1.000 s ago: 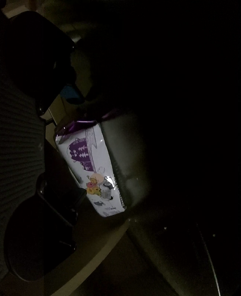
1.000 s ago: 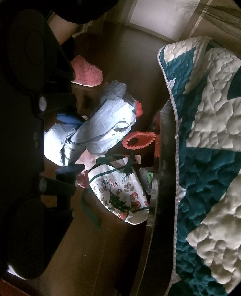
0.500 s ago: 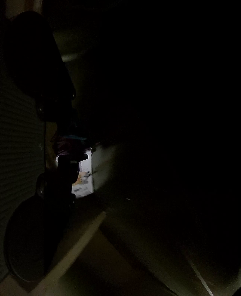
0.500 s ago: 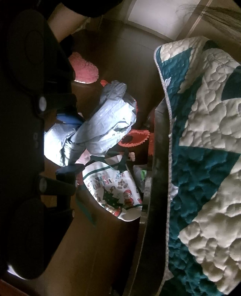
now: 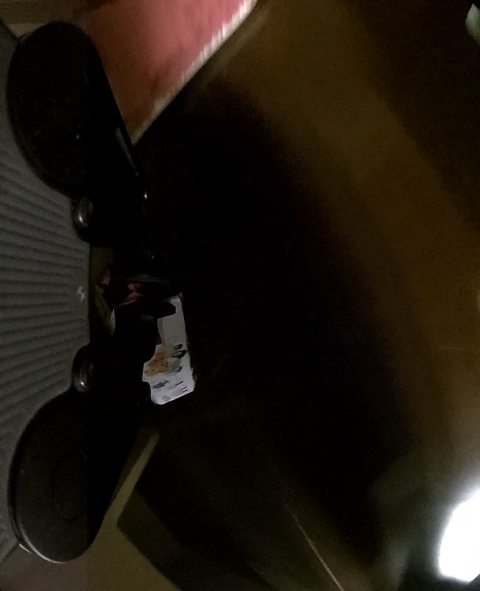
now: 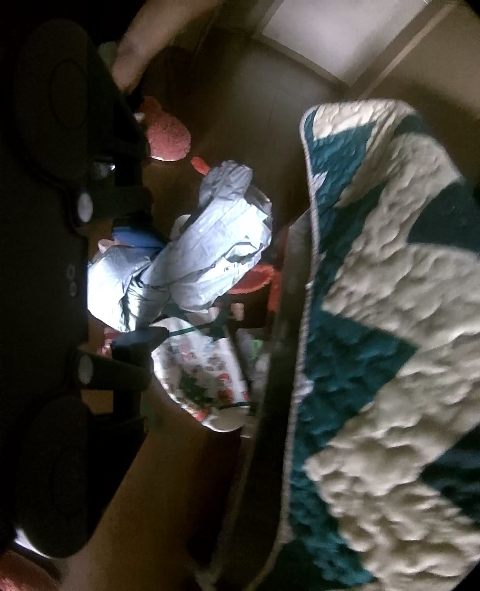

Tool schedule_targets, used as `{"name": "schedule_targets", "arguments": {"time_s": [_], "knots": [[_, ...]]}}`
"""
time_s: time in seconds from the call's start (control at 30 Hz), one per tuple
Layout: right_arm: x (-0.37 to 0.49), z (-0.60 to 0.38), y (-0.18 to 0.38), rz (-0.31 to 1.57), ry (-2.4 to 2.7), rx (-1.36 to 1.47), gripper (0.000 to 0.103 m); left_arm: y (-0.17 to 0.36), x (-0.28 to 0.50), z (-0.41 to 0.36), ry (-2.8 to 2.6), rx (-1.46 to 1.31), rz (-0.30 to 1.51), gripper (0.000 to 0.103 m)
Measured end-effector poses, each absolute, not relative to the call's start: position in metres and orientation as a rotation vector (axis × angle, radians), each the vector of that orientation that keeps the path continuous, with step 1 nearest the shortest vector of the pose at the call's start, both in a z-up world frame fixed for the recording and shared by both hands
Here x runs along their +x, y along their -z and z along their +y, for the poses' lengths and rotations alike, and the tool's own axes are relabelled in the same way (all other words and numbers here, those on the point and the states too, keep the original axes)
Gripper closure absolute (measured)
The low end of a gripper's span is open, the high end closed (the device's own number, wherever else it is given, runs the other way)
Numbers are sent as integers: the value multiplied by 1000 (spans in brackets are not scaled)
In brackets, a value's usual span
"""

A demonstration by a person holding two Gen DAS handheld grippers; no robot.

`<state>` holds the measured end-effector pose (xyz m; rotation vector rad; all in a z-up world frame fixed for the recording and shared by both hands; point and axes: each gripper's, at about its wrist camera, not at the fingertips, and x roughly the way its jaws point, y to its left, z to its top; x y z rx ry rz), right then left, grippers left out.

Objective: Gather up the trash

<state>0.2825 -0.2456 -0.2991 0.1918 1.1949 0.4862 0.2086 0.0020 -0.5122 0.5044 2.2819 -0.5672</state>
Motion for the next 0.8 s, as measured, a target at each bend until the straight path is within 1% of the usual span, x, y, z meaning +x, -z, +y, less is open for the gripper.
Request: {"name": "schedule_targets", "arguments": {"time_s": [0.13, 0.23, 0.37, 0.43, 0.5, 0.57, 0.6, 0.73, 0.8], "knots": [[278, -247, 286, 1137, -461, 132, 58, 466, 244, -4, 508, 516, 2138, 94], [276, -250, 275, 1096, -435, 113, 58, 433, 260, -4, 439, 473, 2060, 95], [268, -256, 258, 1037, -392, 63, 58, 376, 260, -8, 411, 481, 1950, 95], [264, -255, 252, 1012, -372, 32, 58, 350, 248, -10, 413, 489, 1912, 96], [258, -252, 243, 986, -356, -2, 58, 330, 234, -19, 404, 485, 1862, 97], [251, -249, 230, 963, -345, -17, 58, 312, 238, -17, 379, 453, 1801, 99], [247, -248, 223, 958, -338, -20, 58, 300, 238, -17, 362, 427, 1771, 101], [227, -255, 181, 915, -279, 38, 58, 252, 239, -18, 316, 376, 1637, 101], [212, -260, 162, 909, -251, 42, 58, 236, 235, -19, 308, 356, 1600, 101]]}}
